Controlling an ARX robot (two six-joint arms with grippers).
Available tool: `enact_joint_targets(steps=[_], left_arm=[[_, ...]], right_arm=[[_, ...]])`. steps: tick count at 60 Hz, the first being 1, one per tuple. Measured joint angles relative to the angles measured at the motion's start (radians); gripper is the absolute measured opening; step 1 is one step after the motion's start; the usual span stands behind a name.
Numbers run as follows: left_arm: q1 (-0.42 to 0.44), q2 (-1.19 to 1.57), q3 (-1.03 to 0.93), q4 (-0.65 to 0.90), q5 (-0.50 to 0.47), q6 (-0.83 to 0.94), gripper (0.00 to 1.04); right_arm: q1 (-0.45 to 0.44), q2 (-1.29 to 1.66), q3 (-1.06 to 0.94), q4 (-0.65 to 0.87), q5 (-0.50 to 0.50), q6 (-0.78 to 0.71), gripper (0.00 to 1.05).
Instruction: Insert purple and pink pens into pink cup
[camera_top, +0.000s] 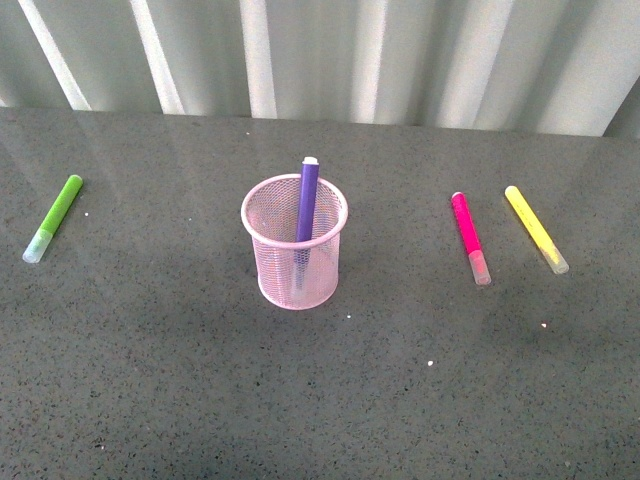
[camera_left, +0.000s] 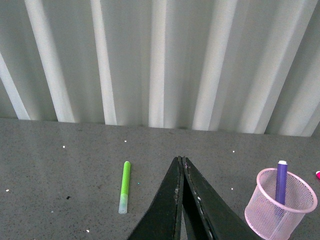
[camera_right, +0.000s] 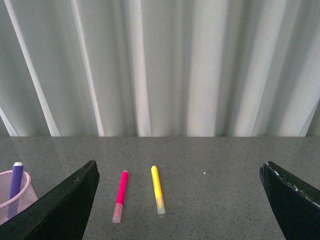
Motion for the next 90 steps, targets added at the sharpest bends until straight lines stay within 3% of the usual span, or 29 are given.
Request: enact_joint_targets(steps=[23, 30, 50, 73, 77, 83, 90], left_arm=[[0.000, -0.134, 0.000, -0.133, 0.000, 0.000, 0.04], [0.000, -0.271, 0.000, -0.302, 0.000, 0.000, 0.04], [0.000, -0.306, 0.000, -0.313, 0.000, -0.001, 0.04], [0.000, -0.306, 0.000, -0.313, 0.000, 0.000, 0.71], [0.000, -0.306, 0.000, -0.313, 0.000, 0.000, 0.82], [0.000, -0.307, 0.000, -0.313, 0.001, 0.001, 0.99], [0.000, -0.307, 0.000, -0.313, 0.000, 0.002, 0.98]], right_arm=[[0.000, 0.000, 0.000, 0.000, 0.000, 0.000, 0.98], [0.000, 0.000, 0.000, 0.000, 0.000, 0.000, 0.98], [0.000, 0.000, 0.000, 0.000, 0.000, 0.000, 0.98], [-0.003, 0.020, 0.016, -0.049, -0.014, -0.021, 0.98], [-0.010, 0.161, 0.092, -0.213, -0.017, -0.109, 0.98], [-0.015, 0.379, 0.135, -0.149, -0.050, -0.190, 0.98], [-0.021, 0.672, 0.238, 0.006, -0.086, -0.213, 0.98]])
